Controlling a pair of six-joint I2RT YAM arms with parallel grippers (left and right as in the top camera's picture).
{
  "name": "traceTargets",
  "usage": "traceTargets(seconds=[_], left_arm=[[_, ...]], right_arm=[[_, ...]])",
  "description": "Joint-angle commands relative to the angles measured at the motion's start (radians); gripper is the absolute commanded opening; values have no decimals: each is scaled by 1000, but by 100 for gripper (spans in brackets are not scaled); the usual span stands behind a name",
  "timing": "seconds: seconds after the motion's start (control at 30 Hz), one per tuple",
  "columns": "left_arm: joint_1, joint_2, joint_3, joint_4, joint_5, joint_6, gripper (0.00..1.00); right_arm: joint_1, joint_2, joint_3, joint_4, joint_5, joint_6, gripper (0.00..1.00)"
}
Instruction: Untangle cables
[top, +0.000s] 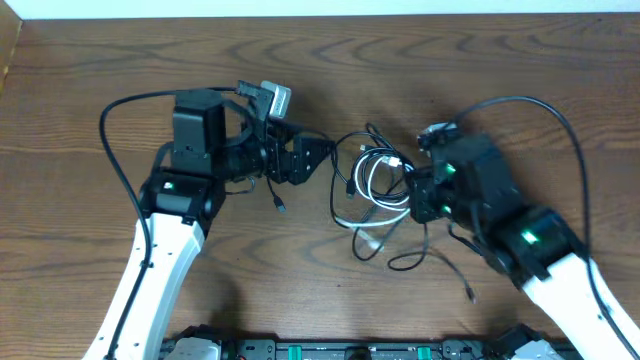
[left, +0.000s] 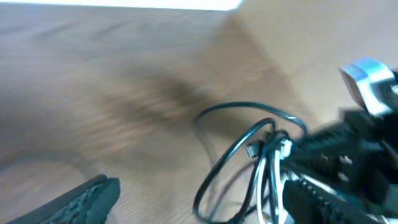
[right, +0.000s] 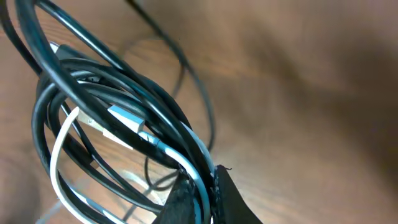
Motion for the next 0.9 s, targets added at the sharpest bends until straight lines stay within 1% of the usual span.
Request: traceTargets(seconds=[0.0,0.13,0.23,0.43,0.6,0.63,0.67,0.8,0.83,0.87], left_arm=[[5,-19,17,24,268,106,89],[-19,-17,17,8,265,105,89],[-74,-17,17,8,248,105,89],[-218,-17,17,-51,5,106,89],[-304,-17,17,-60,-85,105,89],[-316,-17,17,-63,-116,105,84],[-327,-17,17,-68,-157,105,74],[-347,-15,16,-87,-301,105,28],[-346,-15,16,-87,-314,105,14],[-346,-15,16,-90,-325,105,8]], right_arm=[[-3,-86,8,2,-45,-134,1],[-5,-112,8,0,-69,-134,1],[-5,-103,8,6,-69,-134,1],[-5,-87,8,55,-69,-81,1],[-7,-86,8,58,-70,-36,1],[-7,-86,8,61,-72,-27,1],[-7,-86,8,67,-83,-27,1],[-17,-89,8,84,-171,-27,1],[-22,-90,8,85,-193,-27,1],[-30,-92,8,84,-217,-28,1]])
